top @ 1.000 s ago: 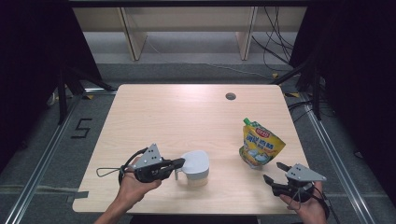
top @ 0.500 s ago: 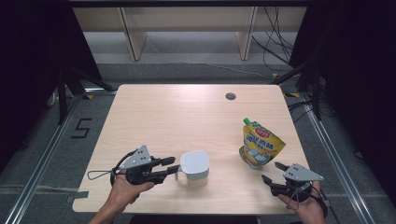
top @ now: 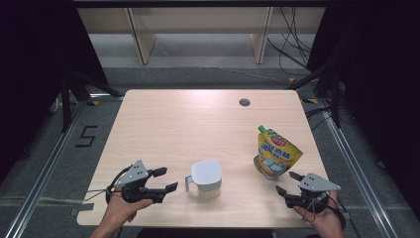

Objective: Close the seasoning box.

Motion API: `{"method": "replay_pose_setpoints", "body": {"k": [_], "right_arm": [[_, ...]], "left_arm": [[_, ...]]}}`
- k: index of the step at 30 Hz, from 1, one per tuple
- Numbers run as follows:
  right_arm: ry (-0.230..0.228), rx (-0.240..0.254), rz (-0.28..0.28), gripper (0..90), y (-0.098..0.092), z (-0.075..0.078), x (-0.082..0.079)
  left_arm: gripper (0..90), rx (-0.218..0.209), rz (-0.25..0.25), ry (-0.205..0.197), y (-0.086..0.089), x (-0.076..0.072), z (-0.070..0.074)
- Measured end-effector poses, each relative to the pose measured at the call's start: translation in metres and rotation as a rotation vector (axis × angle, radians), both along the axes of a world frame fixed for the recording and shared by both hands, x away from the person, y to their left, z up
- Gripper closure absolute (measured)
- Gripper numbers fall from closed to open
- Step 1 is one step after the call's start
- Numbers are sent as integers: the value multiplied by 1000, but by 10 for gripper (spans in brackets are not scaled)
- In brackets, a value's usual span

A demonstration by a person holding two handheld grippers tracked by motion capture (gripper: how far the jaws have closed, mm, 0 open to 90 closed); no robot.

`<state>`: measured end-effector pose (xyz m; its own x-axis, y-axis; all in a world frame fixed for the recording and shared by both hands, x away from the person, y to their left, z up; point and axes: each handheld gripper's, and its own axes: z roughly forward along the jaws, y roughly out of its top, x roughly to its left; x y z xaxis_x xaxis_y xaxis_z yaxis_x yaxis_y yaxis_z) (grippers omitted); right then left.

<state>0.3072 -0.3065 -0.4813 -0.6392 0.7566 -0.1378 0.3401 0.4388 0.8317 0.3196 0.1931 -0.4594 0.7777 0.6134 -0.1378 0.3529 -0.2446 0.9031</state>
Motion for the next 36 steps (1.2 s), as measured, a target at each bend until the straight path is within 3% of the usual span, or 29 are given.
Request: {"method": "replay_pose_setpoints", "body": {"k": [5,6,10,11,13,16,17,19,24,25,30,36], "right_arm": [[16,4,-10,317,1,0,-2],[-8,-8,-9,317,0,0,-2],[18,3,-11,317,0,0,-3],[-4,-7,-11,317,0,0,-2],[20,2,-12,317,1,0,-3],[2,-14,-2,317,2,0,-2],[20,-4,-1,317,3,0,-3],[-1,-13,-5,317,3,0,-2],[1,-26,5,314,2,0,-3],[-2,-31,5,313,2,0,-3],[7,-29,0,305,2,0,-4],[9,-26,-3,294,1,0,-4]], "left_arm": [[296,7,18,13,8,-4,-8],[296,17,26,15,10,-5,-8],[284,29,31,21,14,-8,-13],[284,39,36,18,15,-9,-13],[284,48,39,24,15,-12,-15],[280,54,41,24,15,-16,-18],[274,65,39,22,14,-17,-19],[269,90,35,19,13,-20,-20],[264,133,18,29,9,-23,-26],[264,161,11,19,9,-22,-27],[263,126,21,34,7,-22,-29],[258,124,24,40,8,-21,-29]]}}
